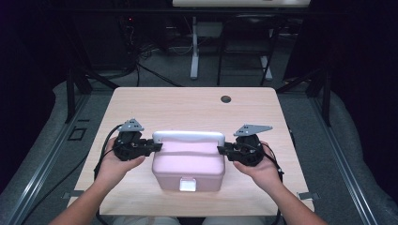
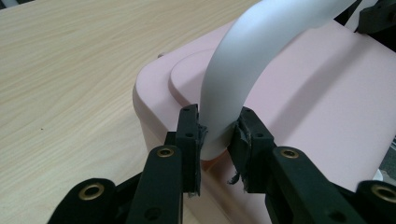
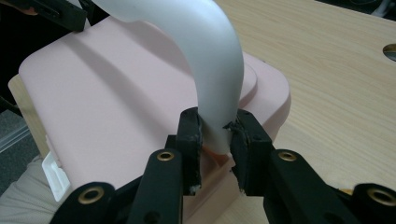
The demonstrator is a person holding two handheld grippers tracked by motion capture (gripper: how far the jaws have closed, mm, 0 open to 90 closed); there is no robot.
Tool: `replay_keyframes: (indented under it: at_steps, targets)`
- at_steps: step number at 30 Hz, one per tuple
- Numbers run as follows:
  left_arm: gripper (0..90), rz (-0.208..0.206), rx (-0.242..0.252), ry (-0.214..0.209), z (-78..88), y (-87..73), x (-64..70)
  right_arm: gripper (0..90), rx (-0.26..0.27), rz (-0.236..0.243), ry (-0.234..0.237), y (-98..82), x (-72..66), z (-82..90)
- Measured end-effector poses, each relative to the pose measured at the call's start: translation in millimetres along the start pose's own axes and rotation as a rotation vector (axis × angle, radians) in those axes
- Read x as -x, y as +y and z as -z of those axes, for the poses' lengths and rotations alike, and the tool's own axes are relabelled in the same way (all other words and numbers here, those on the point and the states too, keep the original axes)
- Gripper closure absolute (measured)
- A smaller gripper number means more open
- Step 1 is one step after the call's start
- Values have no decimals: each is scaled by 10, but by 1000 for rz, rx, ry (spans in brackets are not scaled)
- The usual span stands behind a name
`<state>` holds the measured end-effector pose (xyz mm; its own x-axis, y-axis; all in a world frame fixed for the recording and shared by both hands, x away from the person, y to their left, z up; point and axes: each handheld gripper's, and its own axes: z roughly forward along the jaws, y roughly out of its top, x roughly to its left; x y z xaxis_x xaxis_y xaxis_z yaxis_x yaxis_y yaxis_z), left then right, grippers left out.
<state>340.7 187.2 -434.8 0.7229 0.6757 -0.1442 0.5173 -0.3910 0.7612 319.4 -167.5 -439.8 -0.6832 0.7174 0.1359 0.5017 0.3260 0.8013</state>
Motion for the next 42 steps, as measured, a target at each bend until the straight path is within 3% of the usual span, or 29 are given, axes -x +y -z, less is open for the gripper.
replay_keyframes:
  at_steps: [12, 17, 42]
  targets:
    - [734, 26, 15, -14, 45, 91, -36, 737, 25, -35, 23, 75, 45, 35]
    - [733, 18, 23, -6, 70, 130, -33, 733, 41, -46, 16, 104, 44, 55]
    - [728, 49, 50, -14, 123, 263, -96, 715, 84, -40, 3, 280, 52, 89]
